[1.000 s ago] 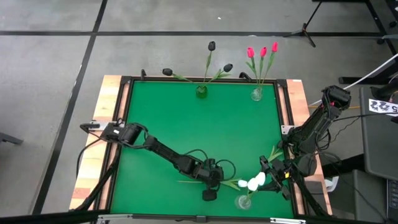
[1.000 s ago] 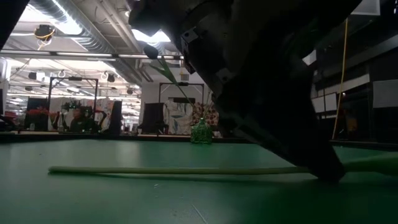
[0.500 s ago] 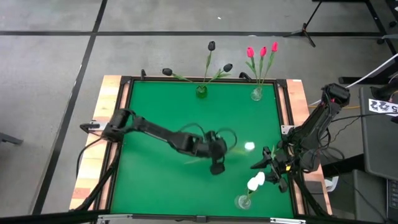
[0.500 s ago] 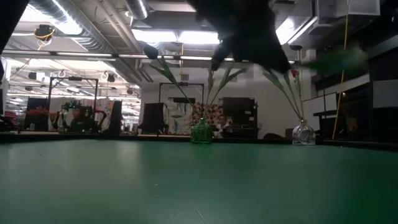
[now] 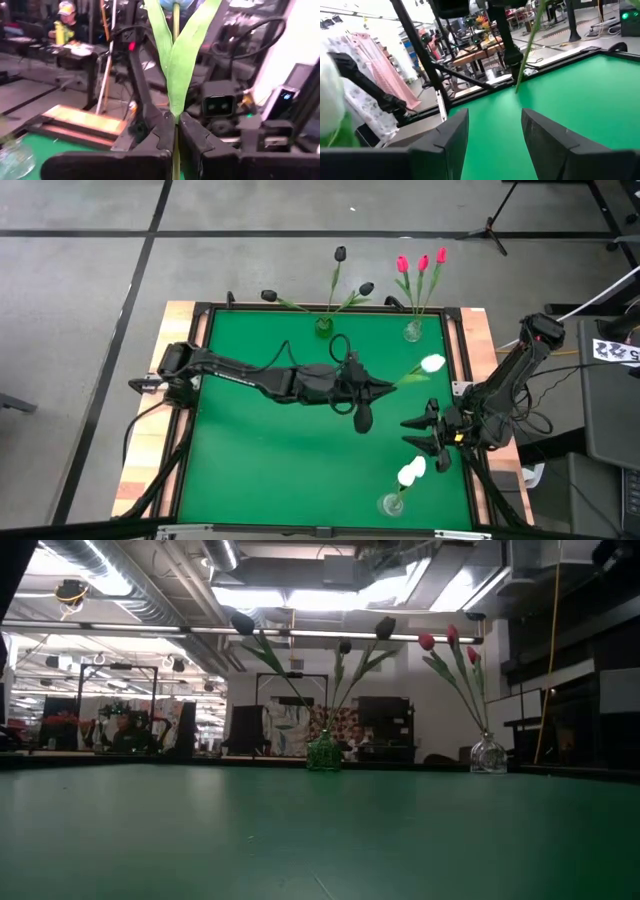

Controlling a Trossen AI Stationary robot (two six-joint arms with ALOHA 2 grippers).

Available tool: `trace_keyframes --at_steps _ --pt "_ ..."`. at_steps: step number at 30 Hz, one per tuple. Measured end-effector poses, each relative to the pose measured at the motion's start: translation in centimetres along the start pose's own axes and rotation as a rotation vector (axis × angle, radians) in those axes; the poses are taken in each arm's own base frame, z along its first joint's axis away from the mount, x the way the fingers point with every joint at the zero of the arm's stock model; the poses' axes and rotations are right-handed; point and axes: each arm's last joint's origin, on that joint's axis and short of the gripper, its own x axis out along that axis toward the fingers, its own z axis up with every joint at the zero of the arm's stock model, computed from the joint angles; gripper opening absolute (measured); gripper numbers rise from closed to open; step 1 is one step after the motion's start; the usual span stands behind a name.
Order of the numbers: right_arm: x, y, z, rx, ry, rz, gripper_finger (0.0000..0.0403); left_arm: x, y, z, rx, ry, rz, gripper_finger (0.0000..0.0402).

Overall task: Sort flowers into vase by color
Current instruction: Put the white tulip into the bottom transparent vase

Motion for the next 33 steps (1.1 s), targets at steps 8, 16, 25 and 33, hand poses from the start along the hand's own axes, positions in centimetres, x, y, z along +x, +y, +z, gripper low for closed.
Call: trace_keyframes --at_steps 8,16,25,33 --pt "0.5 -1.2 2.4 0.008 -0.063 0.016 0.0182 0.7 0.2 0.4 -0.039 -0.118 -0.076 0.0003" --pt "0.6 -3.0 5.1 0.004 -0.156 0.04 0.019 0.9 0.3 1.0 -0.068 -0.238 -0.106 0.0004" --pt "1.4 -4.3 7.1 -0.035 -0.189 0.021 0.0235 2.0 0.1 -0.8 -0.105 -0.277 -0.137 0.0008" --pt "2.4 -5.1 8.1 -0.062 -0.196 0.027 0.0236 2.0 0.3 -0.6 -0.108 -0.315 -0.139 0.0006"
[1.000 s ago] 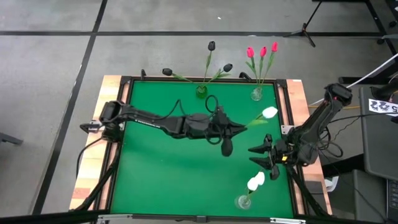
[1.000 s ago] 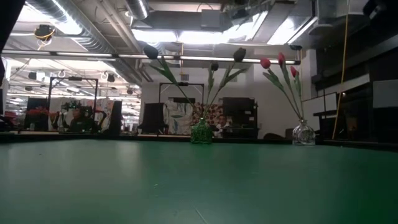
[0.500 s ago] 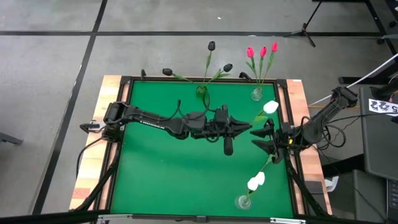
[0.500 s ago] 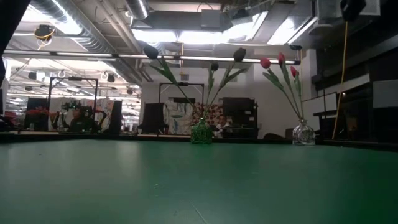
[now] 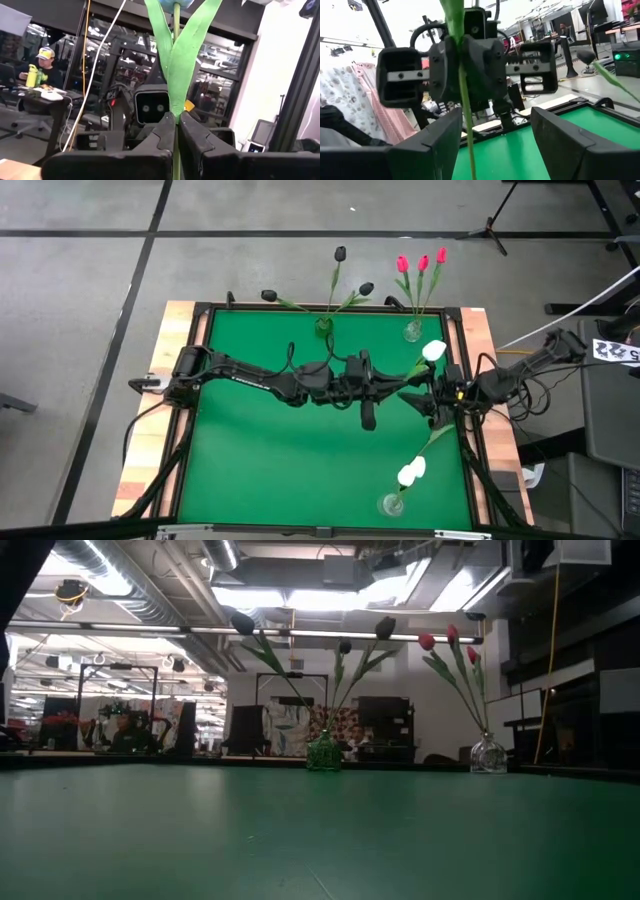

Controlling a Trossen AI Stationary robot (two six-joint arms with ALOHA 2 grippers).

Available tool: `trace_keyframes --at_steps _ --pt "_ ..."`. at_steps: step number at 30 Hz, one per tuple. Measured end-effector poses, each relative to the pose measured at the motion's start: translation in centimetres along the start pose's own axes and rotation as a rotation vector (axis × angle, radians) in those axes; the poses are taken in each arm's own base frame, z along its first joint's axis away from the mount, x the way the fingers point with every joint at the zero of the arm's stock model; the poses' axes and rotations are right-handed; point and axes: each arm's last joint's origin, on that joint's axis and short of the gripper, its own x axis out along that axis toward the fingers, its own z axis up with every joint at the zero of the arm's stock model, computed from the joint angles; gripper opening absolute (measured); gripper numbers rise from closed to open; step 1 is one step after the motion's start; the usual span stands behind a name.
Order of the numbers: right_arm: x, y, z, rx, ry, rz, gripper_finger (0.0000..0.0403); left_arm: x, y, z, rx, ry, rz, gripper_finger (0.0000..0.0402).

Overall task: Sort flowers into vase by color
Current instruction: Put the white tulip into the bottom transparent vase

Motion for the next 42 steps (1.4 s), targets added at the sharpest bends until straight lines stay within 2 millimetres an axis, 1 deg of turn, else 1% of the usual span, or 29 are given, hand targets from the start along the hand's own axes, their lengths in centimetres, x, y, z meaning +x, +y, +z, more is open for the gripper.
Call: trace_keyframes --at_steps 4,9,15,19,24,29,38,42 --pt "0.4 -0.7 0.2 0.015 -0.006 0.005 0.0236 0.0 0.1 0.0 0.01 0.006 0.003 0.0009" --pt "0.9 -1.2 0.2 0.037 -0.003 0.03 0.0237 0.0 0.3 0.0 0.03 0.006 0.007 0.0004" --pt "0.9 -1.0 0.2 0.056 0.019 0.112 0.0237 0.2 1.0 -0.1 0.045 0.039 0.027 0.0012" --pt "0.9 -0.9 0.1 0.075 0.031 0.146 0.0237 0.2 1.3 0.0 0.046 0.029 0.035 0.001" --pt "0.7 -1.0 0.4 0.06 0.005 0.104 0.0237 0.2 1.2 -0.2 0.04 0.046 0.028 0.0004" --pt "0.9 -1.1 0.1 0.04 0.018 0.073 0.0237 0.1 0.7 -0.3 0.04 0.051 0.018 0.0012" --pt "0.9 -1.2 0.2 0.024 0.002 0.043 0.0237 0.1 0.7 -0.3 0.036 0.049 0.017 0.0004" --pt "0.9 -1.2 0.2 0.023 0.004 0.041 0.0236 0.1 0.7 -0.3 0.036 0.049 0.017 0.001"
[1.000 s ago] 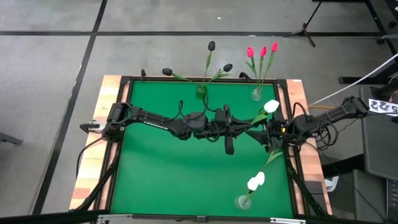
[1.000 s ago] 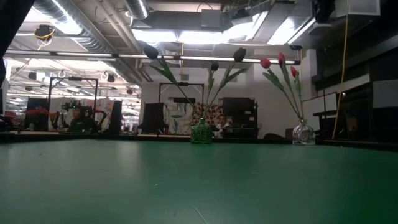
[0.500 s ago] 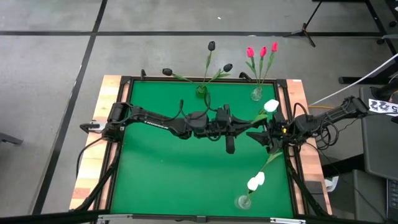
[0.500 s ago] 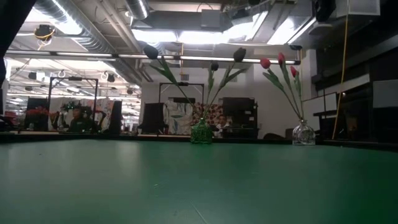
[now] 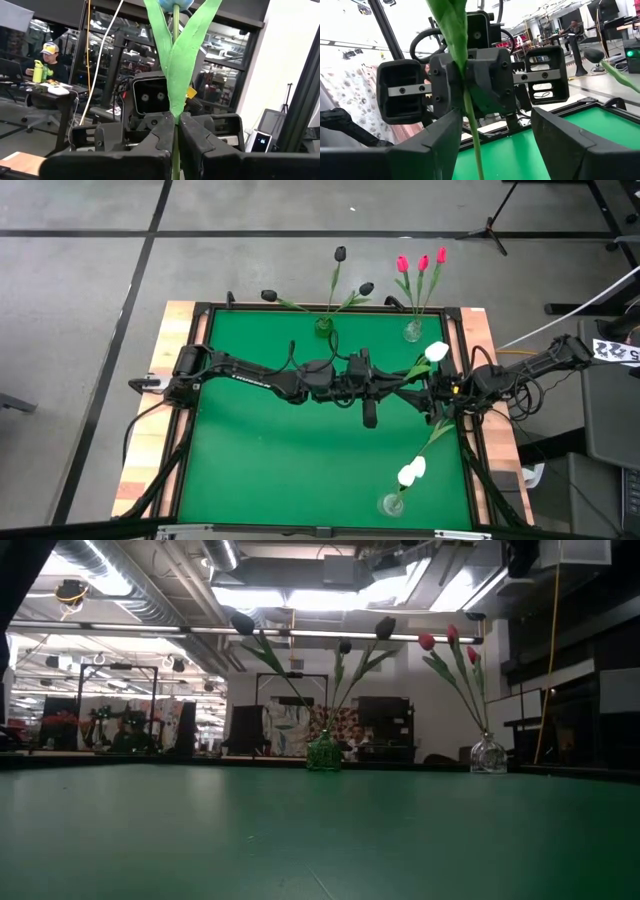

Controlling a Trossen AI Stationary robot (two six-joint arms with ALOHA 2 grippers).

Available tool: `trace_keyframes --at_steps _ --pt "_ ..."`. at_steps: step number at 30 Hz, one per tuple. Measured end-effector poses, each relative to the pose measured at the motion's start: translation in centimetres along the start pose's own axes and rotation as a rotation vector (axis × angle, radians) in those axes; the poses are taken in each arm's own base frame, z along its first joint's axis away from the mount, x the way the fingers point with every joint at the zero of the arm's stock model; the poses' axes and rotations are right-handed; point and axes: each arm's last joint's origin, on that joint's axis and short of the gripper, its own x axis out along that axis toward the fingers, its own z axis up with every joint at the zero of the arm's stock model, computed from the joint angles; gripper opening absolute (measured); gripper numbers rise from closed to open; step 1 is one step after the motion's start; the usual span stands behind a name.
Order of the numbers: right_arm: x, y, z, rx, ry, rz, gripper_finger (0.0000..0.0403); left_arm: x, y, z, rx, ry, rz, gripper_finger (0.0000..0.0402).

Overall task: Sort flowers into vase by color
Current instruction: Put the white tulip into the bottom transparent vase

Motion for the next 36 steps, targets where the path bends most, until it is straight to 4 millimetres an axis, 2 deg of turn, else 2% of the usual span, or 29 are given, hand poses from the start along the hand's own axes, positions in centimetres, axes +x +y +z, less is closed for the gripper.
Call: trace_keyframes --at_steps 4,22,32,36 --pt "0.02 -0.02 -0.02 -0.001 -0.001 -0.007 0.0212 0.0 0.02 0.0 0.0 0.0 0.0 0.0012" --pt "0.01 0.2 0.32 -0.038 -0.027 0.039 0.0015 0.01 0.1 -0.18 -0.002 0.019 0.009 0.0016" --pt "0.0 0.19 0.23 -0.04 -0.018 0.044 0.0006 -0.03 0.1 -0.27 -0.043 0.044 0.01 0.0018" --pt "0.0 0.18 0.18 -0.042 -0.015 0.037 0.0003 -0.21 -0.09 0.03 -0.007 0.098 -0.023 0.0041"
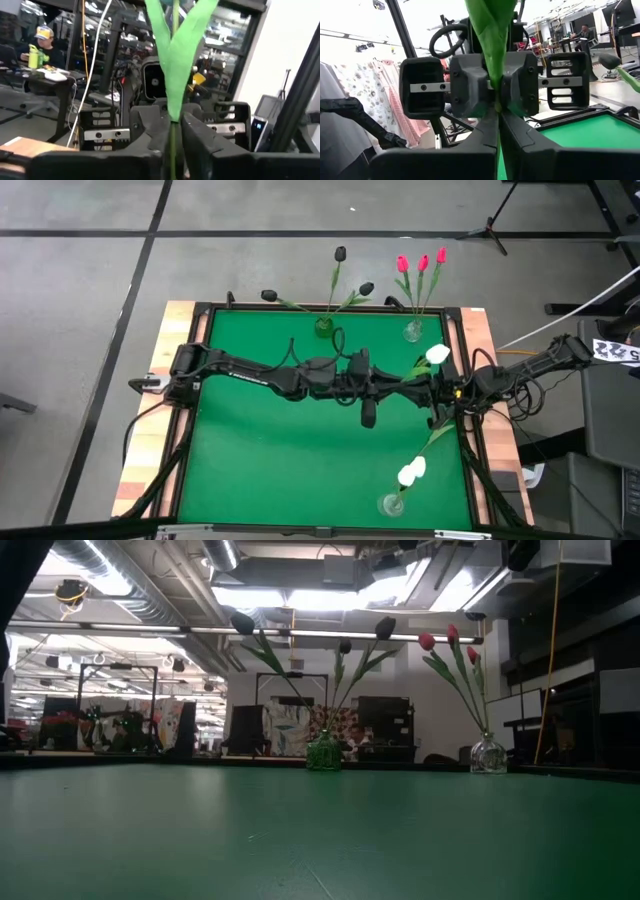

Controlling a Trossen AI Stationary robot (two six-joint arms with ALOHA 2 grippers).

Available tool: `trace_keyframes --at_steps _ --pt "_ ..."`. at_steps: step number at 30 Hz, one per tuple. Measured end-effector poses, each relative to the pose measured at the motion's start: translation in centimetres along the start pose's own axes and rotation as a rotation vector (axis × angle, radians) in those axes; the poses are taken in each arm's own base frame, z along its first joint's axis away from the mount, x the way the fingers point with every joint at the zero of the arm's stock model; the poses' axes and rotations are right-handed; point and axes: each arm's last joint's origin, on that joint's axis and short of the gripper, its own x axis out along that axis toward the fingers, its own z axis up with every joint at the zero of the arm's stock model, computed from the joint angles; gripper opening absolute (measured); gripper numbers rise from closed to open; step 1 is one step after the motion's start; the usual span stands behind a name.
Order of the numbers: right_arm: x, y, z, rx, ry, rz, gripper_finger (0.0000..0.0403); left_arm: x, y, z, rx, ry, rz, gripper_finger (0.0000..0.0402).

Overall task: Sort flowers into vase by color
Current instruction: Put the white tulip into the bottom transparent vase

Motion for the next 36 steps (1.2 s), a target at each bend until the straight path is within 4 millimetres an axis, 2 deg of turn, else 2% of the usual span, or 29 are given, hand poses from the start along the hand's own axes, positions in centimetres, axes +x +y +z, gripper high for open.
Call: trace_keyframes --at_steps 10,12,14,23,29,36 --pt "0.0 -0.1 0.2 -0.013 -0.023 -0.03 0.0001 -1.3 -0.6 1.8 0.096 0.138 -0.034 0.0164" --pt "-0.2 -0.1 0.7 -0.019 -0.031 -0.047 0.0001 -2.0 -0.7 2.6 0.095 0.188 -0.033 0.0183" --pt "-0.3 0.2 2.2 -0.018 -0.06 -0.059 0.0001 -2.7 -0.9 3.3 0.097 0.239 -0.038 0.0196" --pt "-0.6 1.3 7.5 -0.081 0.063 -0.071 0.0 -5.6 -3.0 6.9 0.104 0.273 -0.045 0.0207" --pt "-1.7 3.3 10.6 -0.092 0.127 -0.042 0.0 -7.1 -4.9 7.8 0.118 0.297 -0.033 0.0207" --pt "-2.6 7.0 12.3 -0.108 0.168 -0.023 0.0 -8.2 -7.1 7.3 0.142 0.331 -0.022 0.0207"
